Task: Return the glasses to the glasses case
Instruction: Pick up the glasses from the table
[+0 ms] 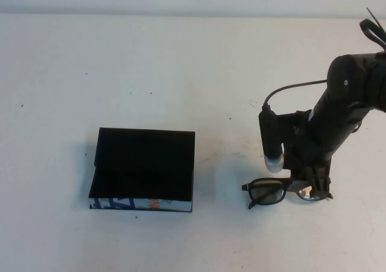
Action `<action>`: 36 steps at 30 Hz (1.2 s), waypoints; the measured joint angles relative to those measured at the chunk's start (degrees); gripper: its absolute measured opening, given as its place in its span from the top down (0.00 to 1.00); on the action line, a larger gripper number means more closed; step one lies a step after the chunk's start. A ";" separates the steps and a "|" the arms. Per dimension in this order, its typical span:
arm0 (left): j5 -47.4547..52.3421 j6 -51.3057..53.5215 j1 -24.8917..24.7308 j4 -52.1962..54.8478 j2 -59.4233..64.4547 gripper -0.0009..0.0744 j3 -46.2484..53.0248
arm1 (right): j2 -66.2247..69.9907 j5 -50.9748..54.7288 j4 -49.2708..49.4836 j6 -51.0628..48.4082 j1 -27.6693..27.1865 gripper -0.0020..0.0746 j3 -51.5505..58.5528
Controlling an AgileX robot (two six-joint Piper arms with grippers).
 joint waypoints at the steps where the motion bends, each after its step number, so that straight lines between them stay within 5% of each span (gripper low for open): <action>1: 0.00 0.00 0.00 0.00 0.00 0.99 0.00 | 0.13 0.00 0.13 -0.25 0.00 0.54 -0.09; 24: 0.00 0.00 0.00 0.00 0.00 0.99 0.00 | 2.75 0.12 -0.89 -0.71 0.11 0.55 -0.30; 36: 0.00 0.00 0.00 0.00 0.00 0.99 0.00 | 2.75 0.21 -1.31 -0.71 0.11 0.67 -0.30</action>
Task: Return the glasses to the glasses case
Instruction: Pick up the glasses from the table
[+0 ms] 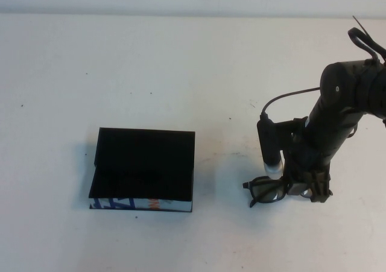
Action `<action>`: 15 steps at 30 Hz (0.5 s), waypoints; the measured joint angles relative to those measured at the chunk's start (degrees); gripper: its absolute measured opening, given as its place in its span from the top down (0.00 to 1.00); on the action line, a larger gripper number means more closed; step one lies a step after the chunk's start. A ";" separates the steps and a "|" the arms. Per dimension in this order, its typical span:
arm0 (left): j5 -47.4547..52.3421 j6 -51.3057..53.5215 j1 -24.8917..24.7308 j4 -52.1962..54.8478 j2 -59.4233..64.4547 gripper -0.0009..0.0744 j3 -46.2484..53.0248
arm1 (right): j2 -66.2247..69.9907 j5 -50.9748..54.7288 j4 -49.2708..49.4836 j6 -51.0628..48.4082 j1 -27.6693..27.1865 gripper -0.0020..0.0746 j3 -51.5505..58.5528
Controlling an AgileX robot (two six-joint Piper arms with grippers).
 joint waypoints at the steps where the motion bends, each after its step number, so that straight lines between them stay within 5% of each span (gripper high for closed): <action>1: 0.00 0.00 0.00 0.00 0.00 0.99 0.00 | 0.00 0.00 -0.11 0.00 0.00 0.67 0.00; 15: 0.00 0.00 0.00 0.00 0.00 0.99 0.00 | 0.00 2.83 -0.09 0.00 0.00 0.85 0.00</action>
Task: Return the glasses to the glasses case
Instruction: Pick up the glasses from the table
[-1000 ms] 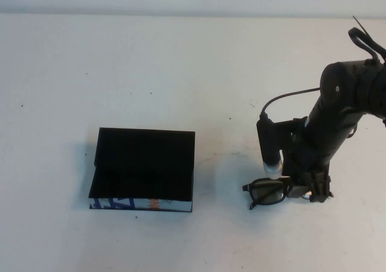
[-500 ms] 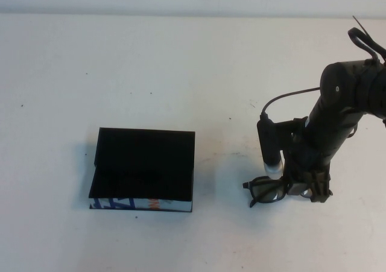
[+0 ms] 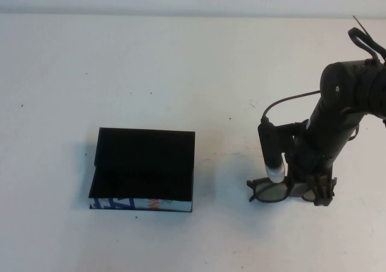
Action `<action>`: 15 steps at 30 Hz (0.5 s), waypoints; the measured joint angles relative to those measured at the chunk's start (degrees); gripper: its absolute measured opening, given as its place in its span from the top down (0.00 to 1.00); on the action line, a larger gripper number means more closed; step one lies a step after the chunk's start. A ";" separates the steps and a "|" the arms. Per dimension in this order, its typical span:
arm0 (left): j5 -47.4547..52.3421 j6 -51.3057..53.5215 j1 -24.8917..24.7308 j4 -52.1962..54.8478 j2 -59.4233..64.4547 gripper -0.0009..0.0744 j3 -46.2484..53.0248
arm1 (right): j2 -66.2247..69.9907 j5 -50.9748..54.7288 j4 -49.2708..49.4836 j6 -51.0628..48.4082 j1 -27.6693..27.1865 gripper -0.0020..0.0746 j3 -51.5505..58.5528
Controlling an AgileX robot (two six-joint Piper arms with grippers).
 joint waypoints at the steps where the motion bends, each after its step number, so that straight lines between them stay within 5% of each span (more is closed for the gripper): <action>1: 0.00 0.00 0.00 0.00 0.00 0.99 0.00 | 0.00 0.17 0.00 0.00 0.00 0.86 0.00; 15: 0.00 0.00 0.00 0.00 0.00 0.99 0.00 | -2.96 10.78 0.29 15.73 7.15 0.91 -6.04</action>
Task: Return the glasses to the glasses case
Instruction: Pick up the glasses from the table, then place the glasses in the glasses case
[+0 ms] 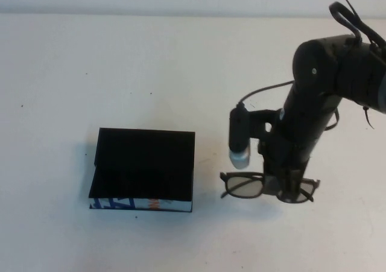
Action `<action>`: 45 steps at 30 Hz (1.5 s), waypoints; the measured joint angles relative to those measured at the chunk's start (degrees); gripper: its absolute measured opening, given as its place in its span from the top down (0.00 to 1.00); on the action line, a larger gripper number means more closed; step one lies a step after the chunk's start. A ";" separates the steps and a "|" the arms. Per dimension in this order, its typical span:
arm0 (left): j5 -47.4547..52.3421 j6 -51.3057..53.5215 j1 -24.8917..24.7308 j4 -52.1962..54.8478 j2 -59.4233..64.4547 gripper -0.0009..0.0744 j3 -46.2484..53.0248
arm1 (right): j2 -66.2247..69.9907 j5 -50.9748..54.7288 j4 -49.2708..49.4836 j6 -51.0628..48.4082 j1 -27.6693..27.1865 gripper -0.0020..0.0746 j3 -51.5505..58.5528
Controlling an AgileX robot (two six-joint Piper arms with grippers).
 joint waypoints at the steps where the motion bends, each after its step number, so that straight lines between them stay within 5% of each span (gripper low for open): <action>1: 0.00 0.00 0.00 0.00 0.00 0.99 0.00 | 0.00 0.46 0.39 1.44 1.24 0.91 -1.93; 10: 0.00 0.00 0.00 0.00 0.00 0.99 0.00 | 8.40 1.52 1.92 10.89 11.59 0.91 -19.86; 21: 0.00 0.00 0.00 0.00 0.00 0.99 0.00 | 22.48 1.84 1.67 15.33 17.88 0.91 -38.69; 45: 0.00 0.00 0.00 0.00 0.00 0.99 0.00 | 26.94 1.97 -0.10 15.42 18.98 0.91 -41.92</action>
